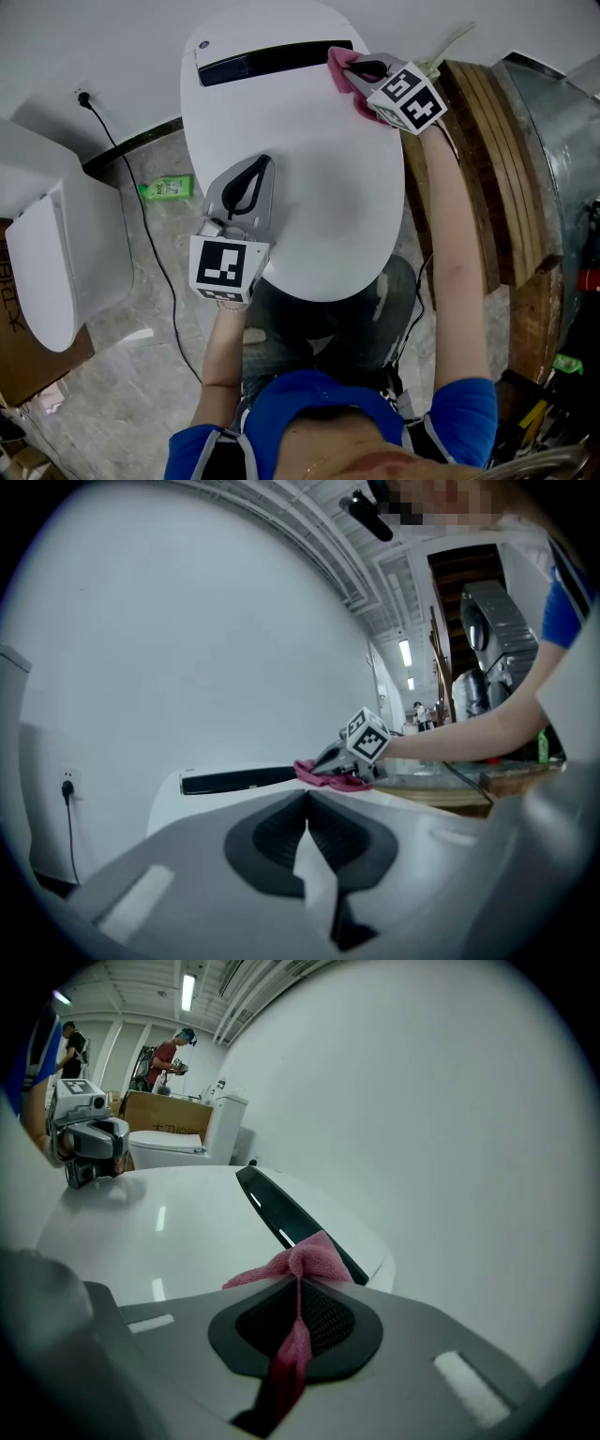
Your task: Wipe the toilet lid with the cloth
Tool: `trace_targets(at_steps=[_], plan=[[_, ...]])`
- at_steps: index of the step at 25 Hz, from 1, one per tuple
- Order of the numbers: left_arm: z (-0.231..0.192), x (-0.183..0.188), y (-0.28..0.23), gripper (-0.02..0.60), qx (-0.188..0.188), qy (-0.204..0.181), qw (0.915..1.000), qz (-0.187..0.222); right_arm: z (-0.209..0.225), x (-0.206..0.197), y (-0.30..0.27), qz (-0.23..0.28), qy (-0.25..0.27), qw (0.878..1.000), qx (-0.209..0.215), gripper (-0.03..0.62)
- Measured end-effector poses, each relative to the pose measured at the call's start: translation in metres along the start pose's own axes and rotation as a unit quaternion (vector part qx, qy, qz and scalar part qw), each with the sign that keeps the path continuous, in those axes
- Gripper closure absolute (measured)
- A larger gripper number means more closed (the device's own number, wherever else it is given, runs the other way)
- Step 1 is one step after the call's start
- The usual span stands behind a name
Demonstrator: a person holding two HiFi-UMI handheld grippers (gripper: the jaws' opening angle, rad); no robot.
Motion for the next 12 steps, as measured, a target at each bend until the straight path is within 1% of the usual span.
trace_targets(at_steps=[12], plan=[[0.0, 0.001, 0.001, 0.577, -0.001, 0.006, 1.0, 0.007, 0.01, -0.014, 0.01, 0.016, -0.057, 0.998, -0.024, 0.585]])
Point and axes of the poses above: the fingertips, and each gripper's own axes: y backward along the fingers, z to its right, x out of its top, the point moved 4 cm from there along y, backward along the fingers, and after that the axes turned 13 degrees about -x, right-handed, at the moved point
